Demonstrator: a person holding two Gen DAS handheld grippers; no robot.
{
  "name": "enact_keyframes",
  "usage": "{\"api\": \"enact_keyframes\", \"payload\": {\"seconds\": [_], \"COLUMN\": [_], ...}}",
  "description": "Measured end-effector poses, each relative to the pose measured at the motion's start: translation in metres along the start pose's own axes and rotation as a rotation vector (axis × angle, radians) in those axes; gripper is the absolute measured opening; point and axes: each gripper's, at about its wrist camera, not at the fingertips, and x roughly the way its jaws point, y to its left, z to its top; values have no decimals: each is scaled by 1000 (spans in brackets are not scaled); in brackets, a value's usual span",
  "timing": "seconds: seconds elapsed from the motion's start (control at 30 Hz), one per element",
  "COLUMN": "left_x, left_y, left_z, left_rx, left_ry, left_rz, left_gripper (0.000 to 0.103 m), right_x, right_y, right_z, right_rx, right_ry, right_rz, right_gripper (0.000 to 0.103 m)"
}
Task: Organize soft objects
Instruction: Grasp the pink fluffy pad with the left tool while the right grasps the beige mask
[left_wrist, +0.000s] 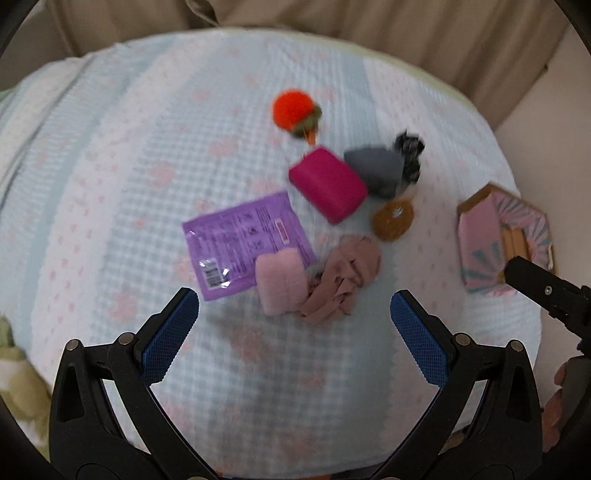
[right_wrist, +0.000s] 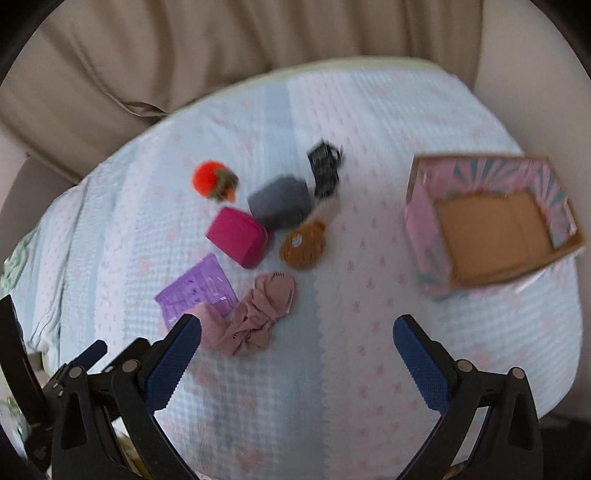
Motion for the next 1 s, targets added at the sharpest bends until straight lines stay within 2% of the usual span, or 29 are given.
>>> {"api": "enact_keyframes", "payload": {"seconds": [0.13,0.37,0.5,0.6,0.67,0.77,0.87,1.0], "left_x": [44,96,116,121,124,130,133,137], "left_y": [9,24,22,24,28,28,25,21], "left_z": [-6,-3,-6,-7,-6,-6,-4,-1], "left_rx": [28,4,11,10,-2,8,33,70], "left_ry": [46,48,60,41,42,60,66,88], "left_rz": [-18,-22,-13,4,-9,-20,-13,-24], "left_gripper": [102,98,85,83,82,74,71,51], "right_x": [47,112,142,162,172,181,190,203], "right_y": [5,16,24,26,29,32,36,45], "right_z": [-7,-12,-13,-15,-15,-16,-16,-17], "right_rx": [87,206,236,268,287,297,307,310], "right_ry": [43,88,111,149,167,188,216,252], "right_rz": [13,51,28,26,30,21,8,-11], "right_gripper": [103,103,102,94,90,85,73,64]}}
